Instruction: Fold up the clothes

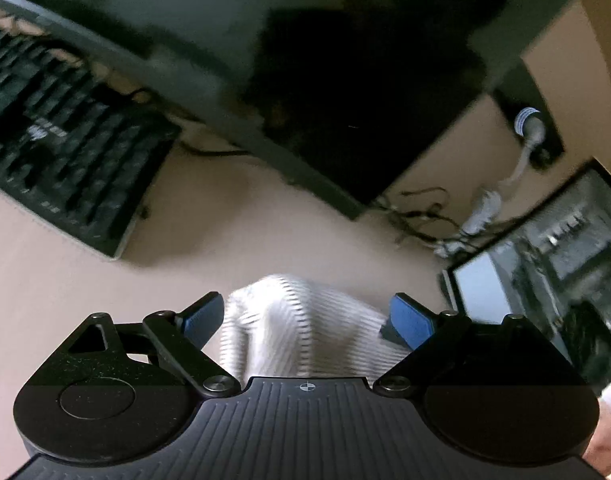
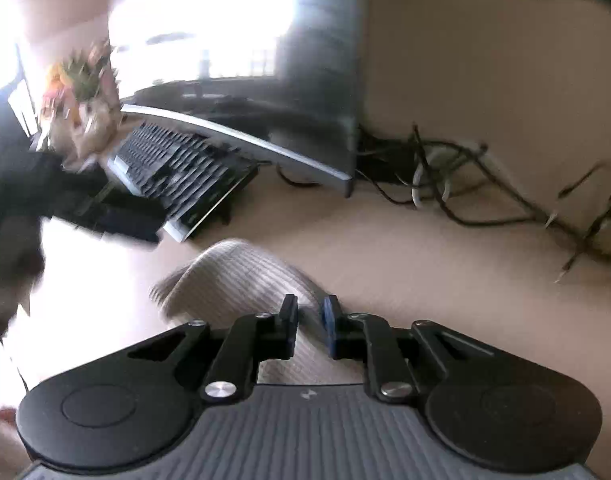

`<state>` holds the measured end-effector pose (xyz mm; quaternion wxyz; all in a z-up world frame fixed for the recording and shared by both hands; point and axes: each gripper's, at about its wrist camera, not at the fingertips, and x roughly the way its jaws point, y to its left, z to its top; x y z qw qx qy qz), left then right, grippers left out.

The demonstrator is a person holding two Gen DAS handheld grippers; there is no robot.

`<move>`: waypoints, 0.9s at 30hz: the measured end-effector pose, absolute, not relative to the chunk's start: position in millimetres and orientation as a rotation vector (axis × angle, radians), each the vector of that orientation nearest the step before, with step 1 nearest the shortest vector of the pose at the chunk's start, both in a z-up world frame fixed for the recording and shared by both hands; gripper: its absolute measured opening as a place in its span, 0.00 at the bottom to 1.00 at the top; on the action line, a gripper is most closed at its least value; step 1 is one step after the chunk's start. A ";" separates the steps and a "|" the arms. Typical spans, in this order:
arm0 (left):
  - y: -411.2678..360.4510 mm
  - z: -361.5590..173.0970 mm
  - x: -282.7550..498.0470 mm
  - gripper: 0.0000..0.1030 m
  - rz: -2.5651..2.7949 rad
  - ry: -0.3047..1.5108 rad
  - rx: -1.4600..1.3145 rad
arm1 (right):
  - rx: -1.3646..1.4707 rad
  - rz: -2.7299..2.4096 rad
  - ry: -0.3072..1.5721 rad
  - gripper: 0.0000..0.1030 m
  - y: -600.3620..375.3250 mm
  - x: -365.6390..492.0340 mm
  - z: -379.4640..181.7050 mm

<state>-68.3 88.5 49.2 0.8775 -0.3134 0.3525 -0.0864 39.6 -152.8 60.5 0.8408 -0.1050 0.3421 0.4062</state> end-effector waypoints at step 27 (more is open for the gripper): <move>116.6 20.1 -117.1 0.91 0.042 0.842 -0.627 | -0.251 1.024 0.886 0.79 -108.6 104.2 30.7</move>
